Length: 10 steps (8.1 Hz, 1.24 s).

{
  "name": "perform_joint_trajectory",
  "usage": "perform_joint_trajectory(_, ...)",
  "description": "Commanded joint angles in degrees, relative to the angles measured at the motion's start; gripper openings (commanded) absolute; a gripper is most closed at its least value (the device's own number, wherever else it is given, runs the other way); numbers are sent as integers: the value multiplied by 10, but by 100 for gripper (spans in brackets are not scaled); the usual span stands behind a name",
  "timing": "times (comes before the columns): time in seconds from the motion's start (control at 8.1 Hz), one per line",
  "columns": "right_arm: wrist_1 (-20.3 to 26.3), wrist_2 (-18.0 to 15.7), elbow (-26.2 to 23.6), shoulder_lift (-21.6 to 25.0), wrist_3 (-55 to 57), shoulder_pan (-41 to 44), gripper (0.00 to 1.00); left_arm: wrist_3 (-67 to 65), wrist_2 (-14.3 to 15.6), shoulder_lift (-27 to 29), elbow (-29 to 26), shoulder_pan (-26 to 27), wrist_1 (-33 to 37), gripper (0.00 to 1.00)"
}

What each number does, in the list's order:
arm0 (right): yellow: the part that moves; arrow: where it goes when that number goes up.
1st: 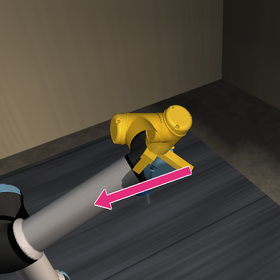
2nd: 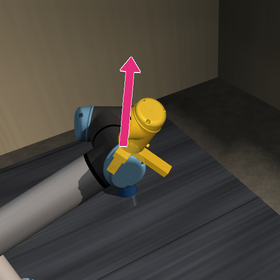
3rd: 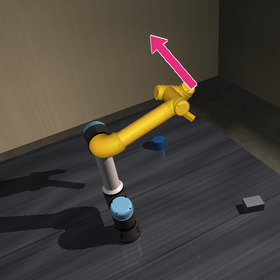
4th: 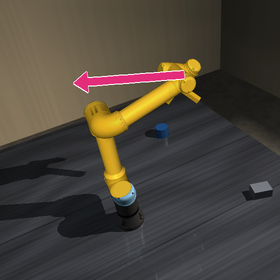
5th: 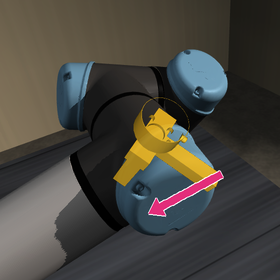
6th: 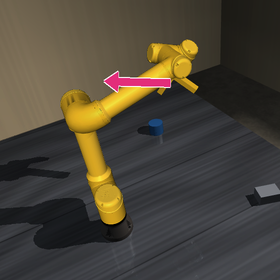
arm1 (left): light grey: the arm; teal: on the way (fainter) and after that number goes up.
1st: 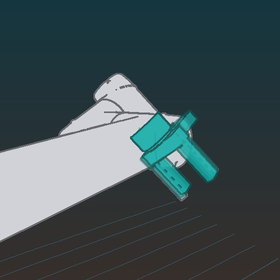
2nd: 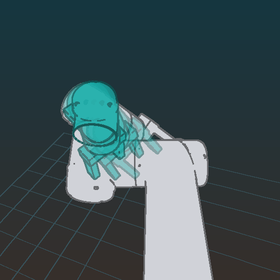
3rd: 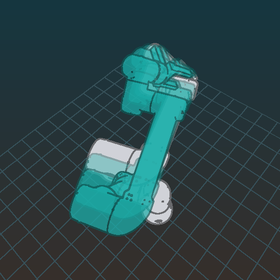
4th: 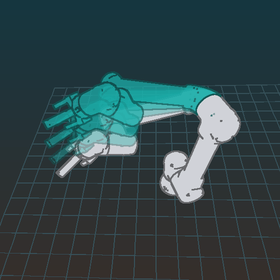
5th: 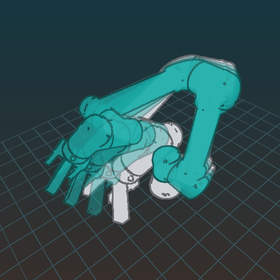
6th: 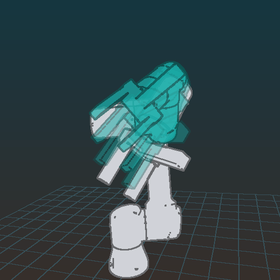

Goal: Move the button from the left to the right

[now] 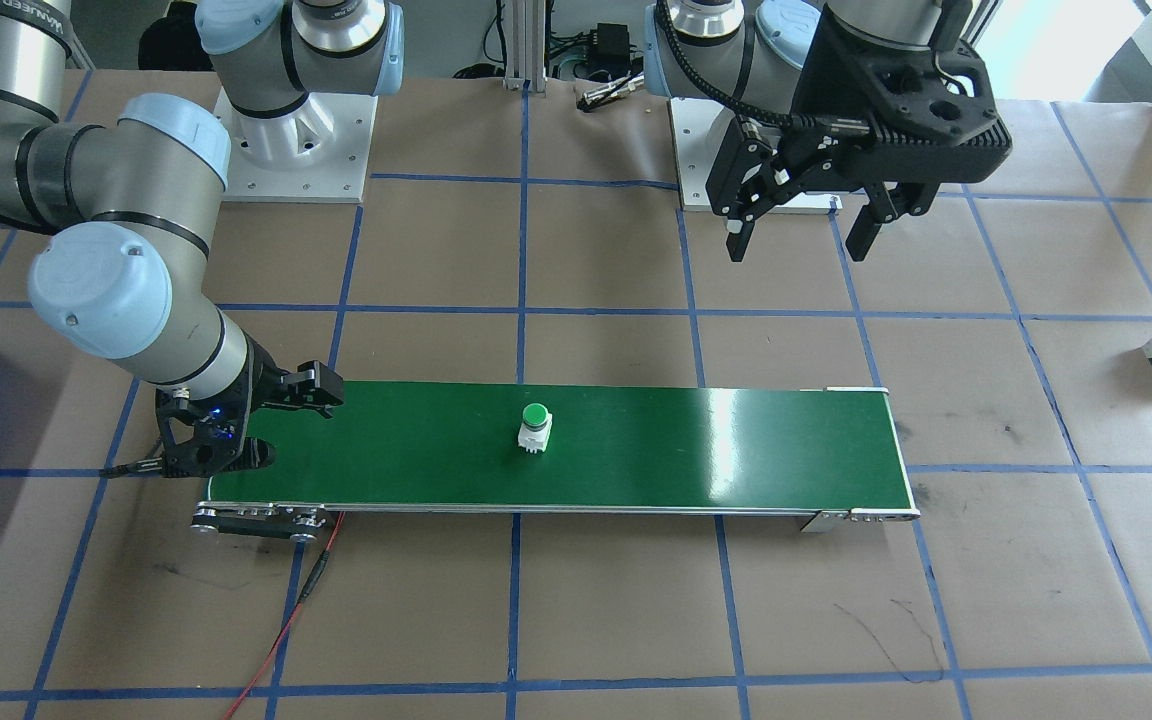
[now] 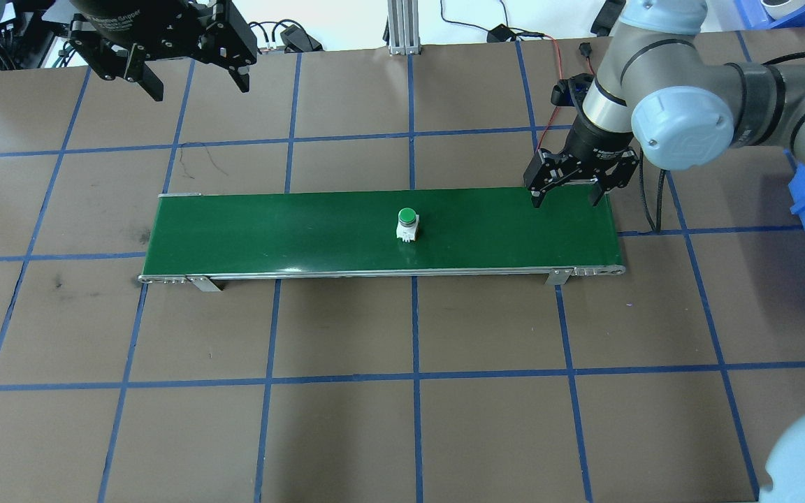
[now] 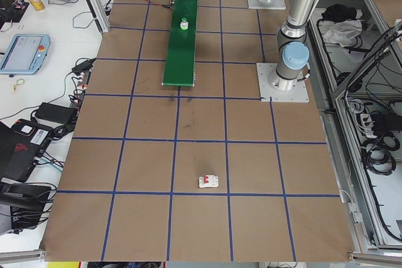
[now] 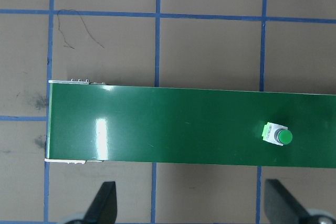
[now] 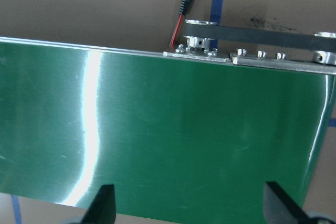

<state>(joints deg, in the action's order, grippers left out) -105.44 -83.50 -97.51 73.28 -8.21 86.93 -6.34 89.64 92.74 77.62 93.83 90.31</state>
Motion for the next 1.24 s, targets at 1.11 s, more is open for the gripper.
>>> perform_joint_trajectory(1.11,-25,82,-29,14,202,18,94,3,-2,8,3,-1,2,100)
